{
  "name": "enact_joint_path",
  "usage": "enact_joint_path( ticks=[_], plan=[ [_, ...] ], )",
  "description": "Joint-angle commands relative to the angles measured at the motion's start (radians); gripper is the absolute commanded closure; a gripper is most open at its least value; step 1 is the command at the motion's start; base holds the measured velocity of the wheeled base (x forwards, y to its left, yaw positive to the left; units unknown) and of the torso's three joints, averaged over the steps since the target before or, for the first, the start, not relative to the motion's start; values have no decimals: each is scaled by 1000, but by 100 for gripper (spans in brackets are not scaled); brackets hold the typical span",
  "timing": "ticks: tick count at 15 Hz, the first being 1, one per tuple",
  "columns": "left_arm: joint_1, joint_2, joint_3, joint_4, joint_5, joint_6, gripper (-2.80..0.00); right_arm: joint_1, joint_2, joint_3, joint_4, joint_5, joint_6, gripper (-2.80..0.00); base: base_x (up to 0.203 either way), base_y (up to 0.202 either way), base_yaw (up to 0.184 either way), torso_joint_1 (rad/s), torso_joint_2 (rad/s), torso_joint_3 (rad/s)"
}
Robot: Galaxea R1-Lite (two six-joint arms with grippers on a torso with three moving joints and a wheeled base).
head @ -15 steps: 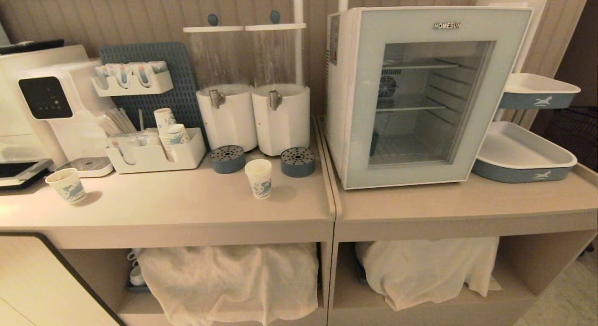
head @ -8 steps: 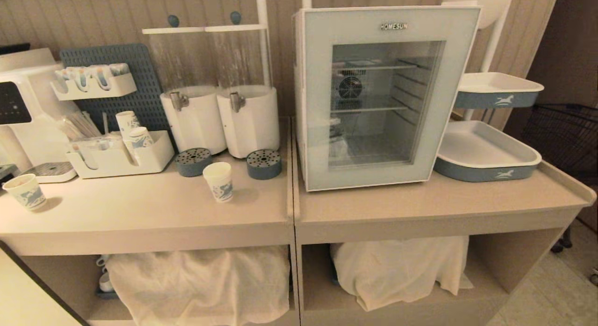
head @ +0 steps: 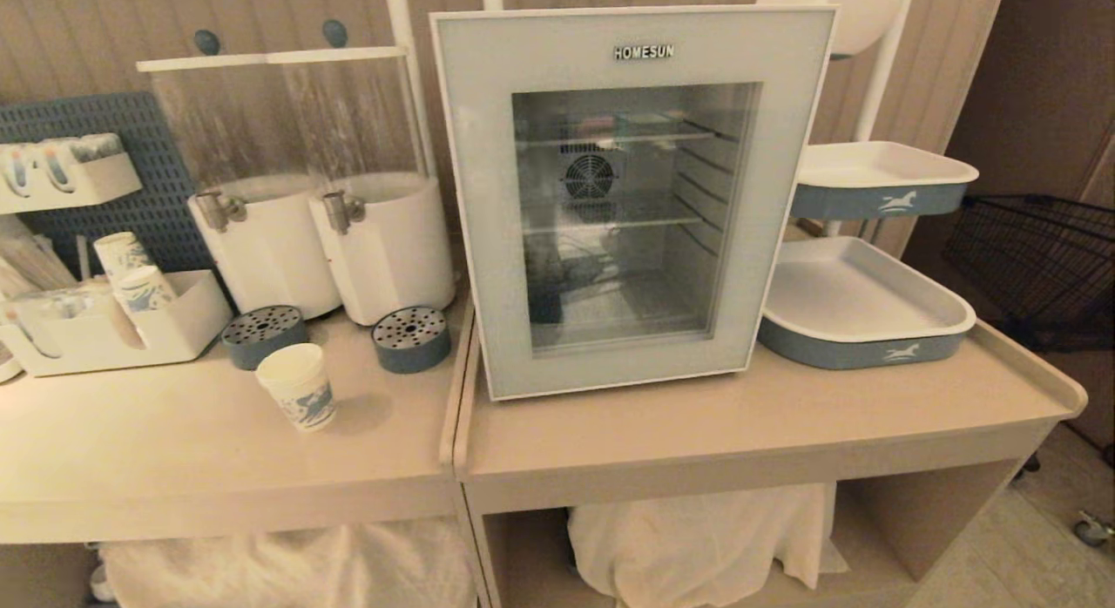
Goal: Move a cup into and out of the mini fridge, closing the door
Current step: Open the freezer door
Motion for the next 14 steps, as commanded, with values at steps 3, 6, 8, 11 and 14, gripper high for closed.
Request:
enact_joint_path(
  ticks=[3,6,8,11,14],
  plan=[
    [1,1,1,-7,0,-4,0,0,1,0,0,-1,0,0,177,-180,-13,1,1,2],
    [1,1,1,-7,0,-4,0,1,1,0,0,-1,0,0,17,-48,-17,1,2,3],
    [1,1,1,-6,0,-4,0,0,1,0,0,-1,-1,0,0,0,0,0,0,0],
    [1,0,1,-7,0,-4,0,1,1,0,0,-1,1,0,-26,0,2,-1,2,1],
    [1,1,1,-6,0,-4,0,0,1,0,-1,-1,1,0,-168,0,4,1,0,2]
  ],
)
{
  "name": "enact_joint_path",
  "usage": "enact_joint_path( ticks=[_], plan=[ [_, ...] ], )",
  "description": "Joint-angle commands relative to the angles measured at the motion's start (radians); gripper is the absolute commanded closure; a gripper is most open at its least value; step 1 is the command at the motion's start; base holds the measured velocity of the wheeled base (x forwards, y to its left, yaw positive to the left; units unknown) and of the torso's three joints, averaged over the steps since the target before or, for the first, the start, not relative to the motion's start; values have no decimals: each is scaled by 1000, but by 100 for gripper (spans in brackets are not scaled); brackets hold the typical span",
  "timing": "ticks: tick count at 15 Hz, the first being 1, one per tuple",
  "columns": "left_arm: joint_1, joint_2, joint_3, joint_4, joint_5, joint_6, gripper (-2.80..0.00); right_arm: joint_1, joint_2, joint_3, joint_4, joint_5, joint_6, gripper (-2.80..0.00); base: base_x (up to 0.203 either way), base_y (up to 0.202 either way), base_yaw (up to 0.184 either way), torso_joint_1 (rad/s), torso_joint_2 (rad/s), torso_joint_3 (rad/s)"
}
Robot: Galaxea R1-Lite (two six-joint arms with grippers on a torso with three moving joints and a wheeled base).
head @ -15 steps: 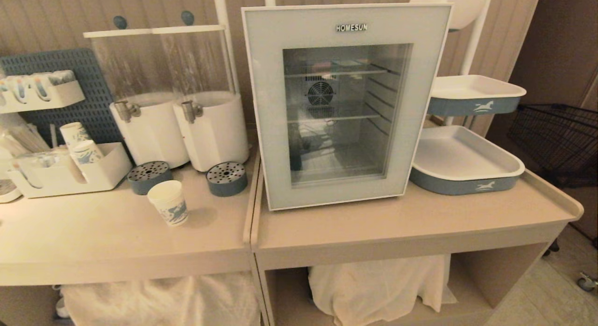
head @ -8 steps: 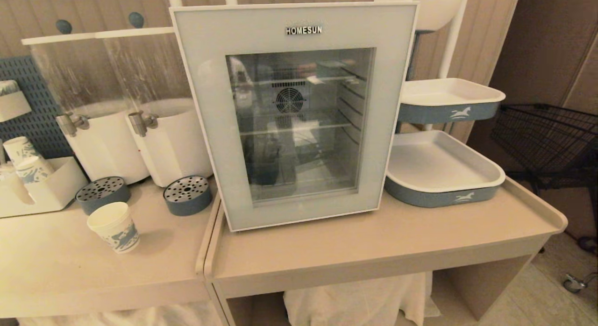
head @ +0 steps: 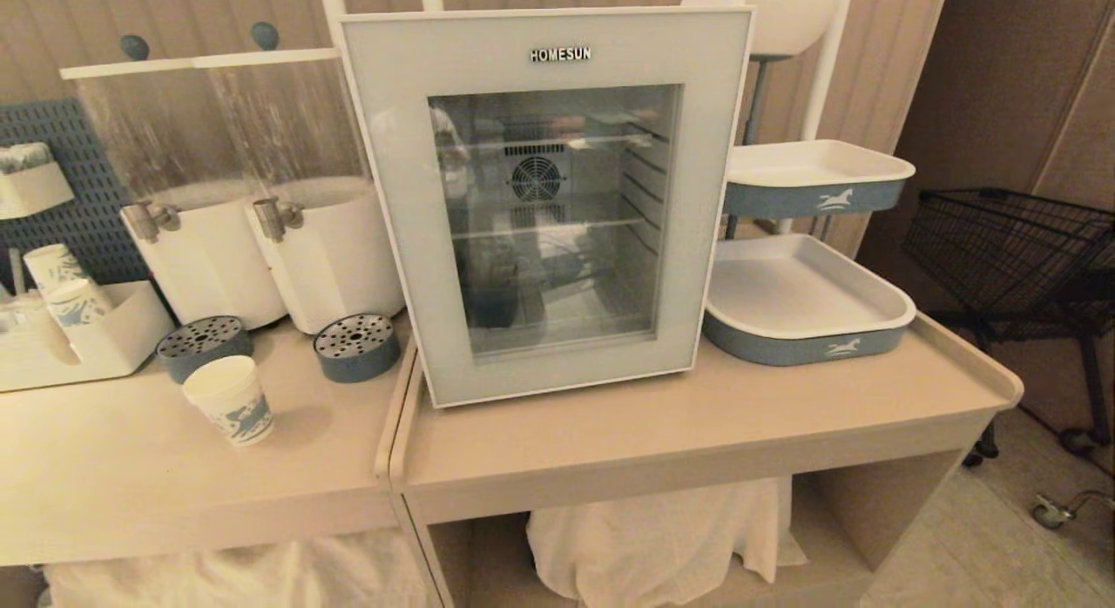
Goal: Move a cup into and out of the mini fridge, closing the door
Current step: Open the freezer door
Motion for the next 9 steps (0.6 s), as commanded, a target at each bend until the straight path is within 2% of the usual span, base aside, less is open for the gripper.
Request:
enact_joint_path(
  ticks=[1,9],
  plan=[
    [0,1,0,0,0,0,0,1,1,0,-1,0,0,0,-144,0,3,2,7,7],
    [0,1,0,-1,0,0,0,1,0,1,-5,2,0,0,-6,0,-1,0,-1,0]
  ],
)
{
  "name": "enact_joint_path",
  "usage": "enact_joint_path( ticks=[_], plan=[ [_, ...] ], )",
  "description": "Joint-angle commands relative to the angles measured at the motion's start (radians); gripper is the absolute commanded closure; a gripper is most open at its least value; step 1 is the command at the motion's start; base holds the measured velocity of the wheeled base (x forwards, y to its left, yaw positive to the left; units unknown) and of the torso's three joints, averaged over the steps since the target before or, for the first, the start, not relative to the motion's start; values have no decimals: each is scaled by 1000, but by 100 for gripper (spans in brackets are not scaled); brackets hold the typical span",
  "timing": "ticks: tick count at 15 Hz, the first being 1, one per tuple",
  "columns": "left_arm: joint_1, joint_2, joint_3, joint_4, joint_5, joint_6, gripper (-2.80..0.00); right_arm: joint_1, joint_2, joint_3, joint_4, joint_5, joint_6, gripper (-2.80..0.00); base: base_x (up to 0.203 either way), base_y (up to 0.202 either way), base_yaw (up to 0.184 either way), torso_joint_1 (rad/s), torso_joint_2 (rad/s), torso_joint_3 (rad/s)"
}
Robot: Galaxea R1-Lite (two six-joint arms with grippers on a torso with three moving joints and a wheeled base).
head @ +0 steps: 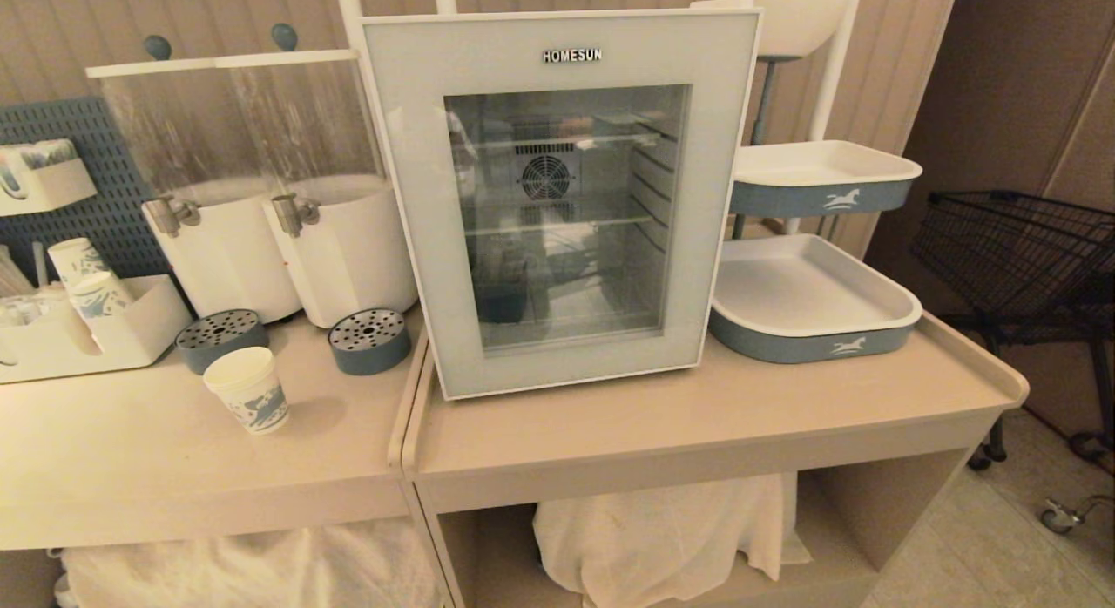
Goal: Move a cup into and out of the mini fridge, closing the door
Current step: Open the freezer door
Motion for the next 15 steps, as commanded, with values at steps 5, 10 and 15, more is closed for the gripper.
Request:
enact_joint_path(
  ticks=[5,10,15],
  plan=[
    [0,1,0,0,0,0,0,0,0,0,0,0,0,0,0,0,0,0,0,0],
    [0,1,0,0,0,0,0,0,0,0,0,-1,0,0,0,0,0,0,0,0],
    [0,0,0,0,0,4,0,0,0,0,0,0,1,0,3,-8,59,2,2,0]
  ],
)
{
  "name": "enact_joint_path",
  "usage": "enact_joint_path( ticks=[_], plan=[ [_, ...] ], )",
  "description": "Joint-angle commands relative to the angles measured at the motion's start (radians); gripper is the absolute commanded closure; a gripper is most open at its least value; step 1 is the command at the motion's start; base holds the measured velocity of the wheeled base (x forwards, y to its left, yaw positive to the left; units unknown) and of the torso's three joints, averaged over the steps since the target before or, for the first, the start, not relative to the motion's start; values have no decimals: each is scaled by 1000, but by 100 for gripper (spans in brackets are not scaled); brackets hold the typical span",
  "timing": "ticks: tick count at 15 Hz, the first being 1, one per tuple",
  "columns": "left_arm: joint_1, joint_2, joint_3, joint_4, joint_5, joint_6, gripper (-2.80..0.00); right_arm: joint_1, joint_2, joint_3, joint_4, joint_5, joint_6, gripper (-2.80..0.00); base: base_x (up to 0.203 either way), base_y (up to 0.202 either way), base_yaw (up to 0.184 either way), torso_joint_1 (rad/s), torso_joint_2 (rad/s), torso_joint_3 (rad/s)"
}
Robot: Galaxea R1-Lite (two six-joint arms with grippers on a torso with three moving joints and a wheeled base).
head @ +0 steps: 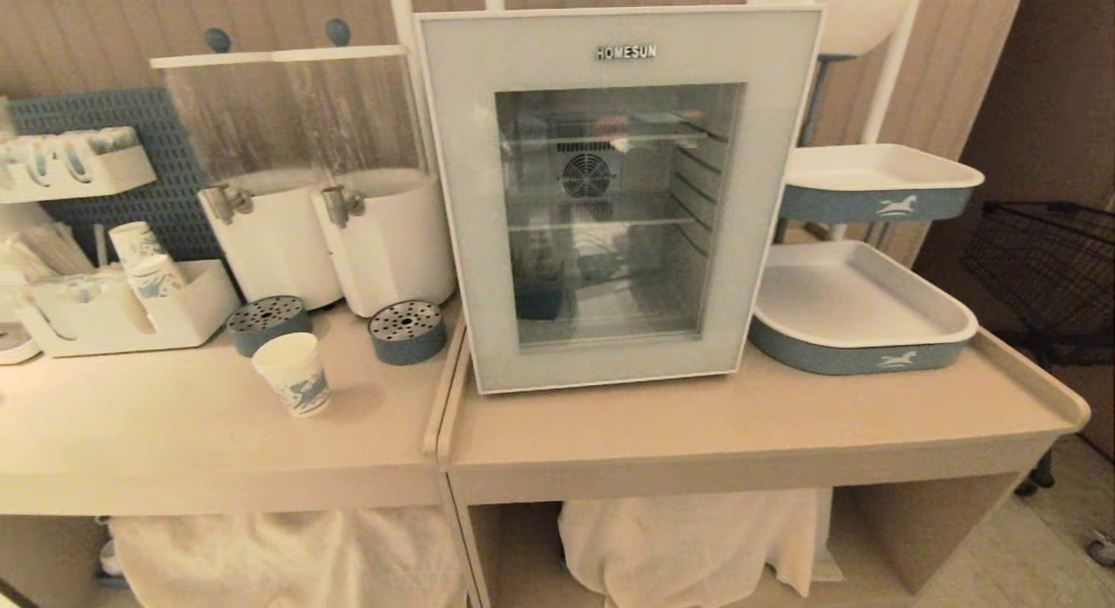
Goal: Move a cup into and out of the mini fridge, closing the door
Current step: Open the freezer door
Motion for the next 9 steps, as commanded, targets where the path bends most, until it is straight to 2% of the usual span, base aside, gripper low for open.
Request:
enact_joint_path(
  ticks=[1,3,9],
  plan=[
    [0,1,0,0,0,-1,0,0,0,1,0,0,0,0,3,-12,115,-5,1,10],
    [0,1,0,0,0,-1,0,0,0,1,0,0,0,0,4,-8,84,0,3,0],
    [0,1,15,-29,0,-1,0,0,0,1,0,0,0,0,0,0,0,0,0,0]
  ],
)
